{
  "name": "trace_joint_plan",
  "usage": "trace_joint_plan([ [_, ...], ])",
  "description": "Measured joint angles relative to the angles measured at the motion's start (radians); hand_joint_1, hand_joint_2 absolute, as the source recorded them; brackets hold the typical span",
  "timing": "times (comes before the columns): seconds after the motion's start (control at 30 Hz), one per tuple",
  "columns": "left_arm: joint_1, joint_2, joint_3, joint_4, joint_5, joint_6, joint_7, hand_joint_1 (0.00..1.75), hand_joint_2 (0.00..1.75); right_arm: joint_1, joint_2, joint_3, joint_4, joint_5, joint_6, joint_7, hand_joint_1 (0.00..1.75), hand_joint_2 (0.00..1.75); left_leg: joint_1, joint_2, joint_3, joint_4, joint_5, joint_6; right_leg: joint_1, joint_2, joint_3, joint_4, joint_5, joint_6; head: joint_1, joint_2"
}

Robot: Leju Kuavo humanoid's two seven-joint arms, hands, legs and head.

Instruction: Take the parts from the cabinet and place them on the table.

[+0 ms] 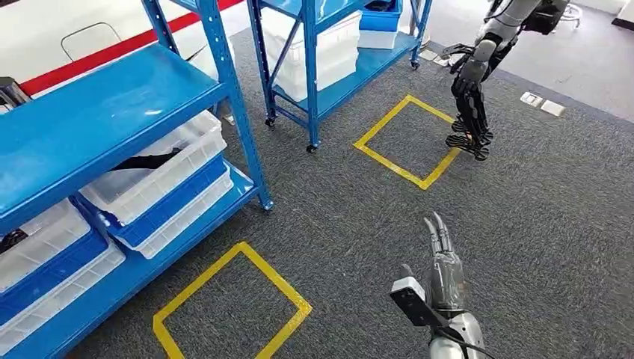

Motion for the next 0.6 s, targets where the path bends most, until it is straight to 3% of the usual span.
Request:
trace_joint_plan([
  [0.07,-0.003,0.0,0.0,0.0,0.0,-0.001,0.0,0.0,0.0,0.002,0.002,0.0,0.0,0.01,0.004,0.004,0.0,0.0,0.005,0.021,-0.079,0.159,-0.078,-0.01,0.004,-0.021,-0.002,0.0,-0.002,-0.002,0.0,0.0],
  [0.1,-0.003,0.0,0.0,0.0,0.0,-0.001,0.0,0.0,0.0,0.002,0.001,0.0,0.0,0.012,0.005,0.006,0.0,0.0,0.007,0.023,-0.109,0.218,-0.096,-0.013,0.005,-0.033,-0.003,0.0,-0.002,-0.002,0.001,0.0],
  [0.13,-0.002,0.0,0.0,0.0,0.0,-0.001,0.0,0.0,0.0,0.001,0.002,0.0,0.0,0.015,0.006,0.007,0.0,0.0,0.008,0.025,-0.116,0.229,-0.089,-0.013,0.005,-0.044,-0.003,0.0,-0.003,-0.003,0.001,0.0],
  [0.17,-0.001,0.0,0.0,0.0,0.001,-0.001,0.0,0.0,0.0,-0.001,0.003,0.0,0.001,0.017,0.008,0.008,0.0,0.0,0.009,0.027,-0.098,0.192,-0.059,-0.011,0.006,-0.055,-0.002,0.0,-0.004,-0.003,0.0,0.0],
  [0.23,-0.002,0.001,0.0,0.0,0.002,-0.001,-0.001,0.0,0.0,-0.01,0.006,0.0,0.001,0.021,0.013,0.009,0.0,0.0,0.008,0.049,-0.007,0.022,0.022,-0.002,0.007,-0.075,0.001,0.0,-0.005,-0.003,0.0,0.0],
  [0.27,-0.004,0.002,0.0,0.0,0.001,0.0,-0.002,0.0,0.0,-0.015,0.007,0.0,0.001,0.023,0.013,0.009,0.0,0.0,0.003,0.097,0.041,-0.057,0.045,0.009,0.009,-0.082,0.004,0.0,-0.007,-0.001,0.0,0.0],
  [0.3,-0.008,0.004,0.0,0.0,0.001,-0.001,-0.003,0.0,0.0,-0.02,0.008,0.0,0.002,0.025,0.013,0.009,0.0,0.0,-0.003,0.117,0.046,-0.075,0.038,0.01,0.02,-0.091,0.005,0.002,-0.012,0.007,0.002,0.0],
  [0.4,-0.009,0.005,0.0,0.0,0.001,-0.001,-0.004,0.0,0.0,-0.032,0.012,0.0,0.006,0.028,0.014,0.008,0.0,0.0,-0.011,0.081,0.039,-0.077,0.036,0.02,0.014,-0.121,0.013,-0.005,-0.016,0.021,0.002,0.0],
  [0.43,-0.009,0.006,0.0,0.0,0.001,0.0,-0.004,0.0,0.0,-0.036,0.014,0.0,0.006,0.028,0.014,0.008,0.0,0.0,-0.01,0.067,0.046,-0.09,0.045,0.028,0.021,-0.131,0.022,-0.008,-0.018,0.028,0.002,0.0],
  [0.47,-0.007,0.003,0.0,0.0,0.001,-0.001,-0.005,0.0,0.0,-0.039,0.013,0.0,0.007,0.028,0.014,0.008,0.0,0.0,0.002,0.057,0.059,-0.1,0.057,0.031,0.015,-0.09,0.011,0.012,-0.026,0.032,0.003,0.0],
  [0.5,-0.008,0.003,0.0,0.0,0.001,0.0,-0.005,0.0,0.0,-0.04,0.015,0.0,0.007,0.028,0.014,0.007,0.0,0.0,0.004,0.048,0.06,-0.103,0.059,0.039,0.015,-0.044,-0.006,0.057,-0.054,0.025,0.002,0.0],
  [0.53,-0.011,0.005,0.0,0.0,0.001,-0.001,-0.005,0.0,0.0,-0.039,0.013,0.0,0.008,0.029,0.014,0.007,0.0,0.0,0.003,0.036,0.058,-0.103,0.06,0.041,0.014,-0.019,-0.042,0.131,-0.09,0.017,0.007,0.0],
  [0.6,-0.012,0.003,0.0,0.0,0.0,-0.002,-0.005,0.0,0.0,-0.033,0.012,-0.002,0.013,0.029,0.014,0.008,0.0,0.0,0.003,0.005,0.056,-0.102,0.06,0.041,0.014,-0.006,-0.121,0.285,-0.147,0.013,0.008,0.0],
])
